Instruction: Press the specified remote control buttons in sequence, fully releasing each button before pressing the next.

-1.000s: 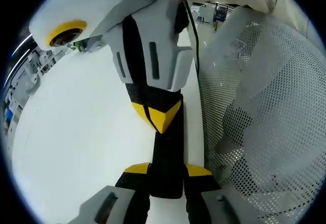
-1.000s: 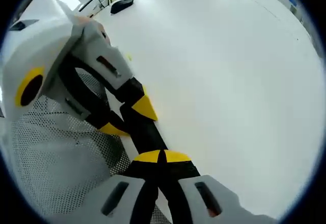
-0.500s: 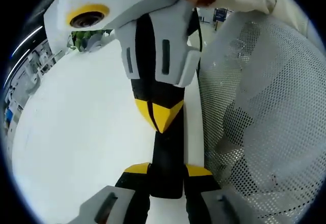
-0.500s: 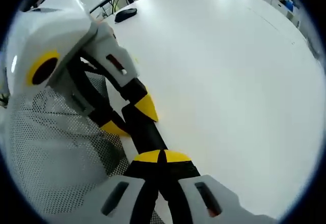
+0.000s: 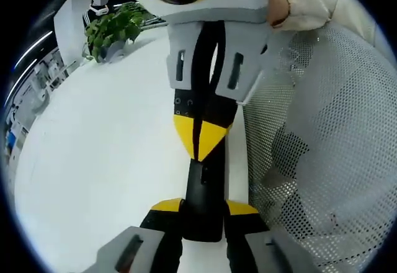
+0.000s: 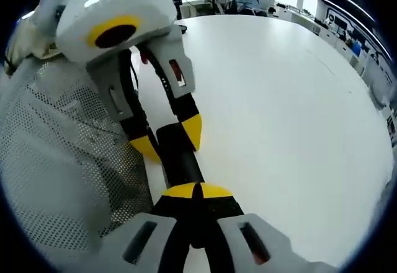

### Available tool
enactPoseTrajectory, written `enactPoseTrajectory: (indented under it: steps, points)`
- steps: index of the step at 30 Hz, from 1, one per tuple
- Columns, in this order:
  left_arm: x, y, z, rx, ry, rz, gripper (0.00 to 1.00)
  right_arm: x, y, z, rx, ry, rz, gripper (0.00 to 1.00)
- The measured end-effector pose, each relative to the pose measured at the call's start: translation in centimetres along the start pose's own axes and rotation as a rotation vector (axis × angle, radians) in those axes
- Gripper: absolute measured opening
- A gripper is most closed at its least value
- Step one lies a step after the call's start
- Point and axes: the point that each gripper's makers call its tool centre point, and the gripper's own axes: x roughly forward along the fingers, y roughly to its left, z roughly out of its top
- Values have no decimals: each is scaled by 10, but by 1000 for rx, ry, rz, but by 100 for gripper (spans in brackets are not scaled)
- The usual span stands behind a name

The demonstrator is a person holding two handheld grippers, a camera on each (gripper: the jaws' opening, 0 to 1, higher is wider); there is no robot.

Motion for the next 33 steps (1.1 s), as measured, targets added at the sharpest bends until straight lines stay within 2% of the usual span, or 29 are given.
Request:
enactPoseTrajectory:
  steps: [8,14,16,17,24,30,33]
  points:
    - [0,0,0,-3,-1,1,25,3,10,6,-105,15,14,0]
    - [0,1,-1,-5,-2,1,25,4,9,7,-135,27,11,0]
    - [0,1,0,-30,-11,0,25,4,10,7,-173,28,9,0]
    - [-1,1,0,-23,-13,0,25,4,9,8,-227,31,2,0]
    - [0,0,0,-22,-15,-2,25,6,14,9,-414,68,-5,0]
    - [0,0,0,-57,-28,-10,25,6,12,9,-377,93,35,0]
    - [0,-1,1,-74,-35,-15,25,7,12,9,-330,127,54,0]
